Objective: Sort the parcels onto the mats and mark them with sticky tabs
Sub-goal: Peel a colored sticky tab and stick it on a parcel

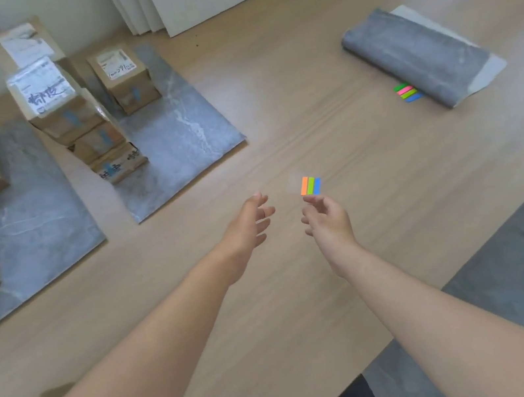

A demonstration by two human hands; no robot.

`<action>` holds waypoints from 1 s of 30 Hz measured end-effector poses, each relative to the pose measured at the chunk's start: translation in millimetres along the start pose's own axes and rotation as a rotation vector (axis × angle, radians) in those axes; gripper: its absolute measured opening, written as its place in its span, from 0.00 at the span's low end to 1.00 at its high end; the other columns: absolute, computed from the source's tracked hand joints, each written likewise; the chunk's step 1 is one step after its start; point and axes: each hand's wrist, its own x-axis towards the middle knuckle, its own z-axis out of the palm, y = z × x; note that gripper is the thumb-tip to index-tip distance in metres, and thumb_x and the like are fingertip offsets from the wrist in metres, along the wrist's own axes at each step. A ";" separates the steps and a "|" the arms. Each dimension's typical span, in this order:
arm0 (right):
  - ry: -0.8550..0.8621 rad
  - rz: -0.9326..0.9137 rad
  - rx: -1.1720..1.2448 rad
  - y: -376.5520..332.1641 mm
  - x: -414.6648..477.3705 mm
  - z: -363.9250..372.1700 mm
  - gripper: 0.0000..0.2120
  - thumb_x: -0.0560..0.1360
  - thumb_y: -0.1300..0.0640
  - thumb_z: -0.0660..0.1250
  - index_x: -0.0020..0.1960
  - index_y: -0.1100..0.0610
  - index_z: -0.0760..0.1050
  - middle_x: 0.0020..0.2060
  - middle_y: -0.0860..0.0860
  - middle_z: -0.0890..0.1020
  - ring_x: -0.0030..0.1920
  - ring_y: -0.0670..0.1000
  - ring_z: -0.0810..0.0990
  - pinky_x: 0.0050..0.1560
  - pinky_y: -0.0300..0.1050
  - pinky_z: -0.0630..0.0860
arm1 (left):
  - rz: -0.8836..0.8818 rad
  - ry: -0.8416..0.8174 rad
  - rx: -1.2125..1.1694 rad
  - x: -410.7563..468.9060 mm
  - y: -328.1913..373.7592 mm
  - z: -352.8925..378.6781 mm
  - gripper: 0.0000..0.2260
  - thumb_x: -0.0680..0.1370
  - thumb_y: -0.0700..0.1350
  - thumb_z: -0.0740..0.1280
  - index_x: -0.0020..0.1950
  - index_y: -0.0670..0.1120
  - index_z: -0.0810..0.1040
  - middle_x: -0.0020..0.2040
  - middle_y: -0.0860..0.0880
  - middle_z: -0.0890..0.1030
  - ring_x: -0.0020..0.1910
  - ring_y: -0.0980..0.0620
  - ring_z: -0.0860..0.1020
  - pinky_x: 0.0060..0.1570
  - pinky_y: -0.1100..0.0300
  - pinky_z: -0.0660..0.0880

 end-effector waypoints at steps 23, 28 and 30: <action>-0.168 -0.353 -0.772 8.0 174.3 -14.5 0.20 0.63 0.52 0.84 0.52 0.53 0.85 0.47 0.48 0.79 0.44 0.44 0.74 0.43 0.36 0.64 | -0.164 0.119 -0.256 128.5 9.2 48.7 0.23 0.86 0.55 0.53 0.76 0.45 0.68 0.70 0.36 0.74 0.70 0.43 0.74 0.73 0.49 0.68; -0.162 -0.354 -0.789 8.7 174.8 -13.4 0.17 0.64 0.52 0.84 0.51 0.51 0.84 0.45 0.49 0.81 0.40 0.50 0.79 0.43 0.44 0.73 | -0.171 0.102 -0.228 130.2 12.7 49.2 0.22 0.86 0.54 0.52 0.76 0.45 0.67 0.72 0.36 0.73 0.72 0.44 0.72 0.74 0.49 0.67; -0.171 -0.363 -0.800 8.7 175.5 -13.3 0.15 0.65 0.53 0.83 0.50 0.50 0.85 0.45 0.49 0.82 0.39 0.48 0.78 0.45 0.46 0.75 | -0.177 0.082 -0.209 128.8 14.2 51.3 0.22 0.86 0.53 0.51 0.77 0.44 0.66 0.73 0.36 0.71 0.74 0.45 0.69 0.75 0.49 0.65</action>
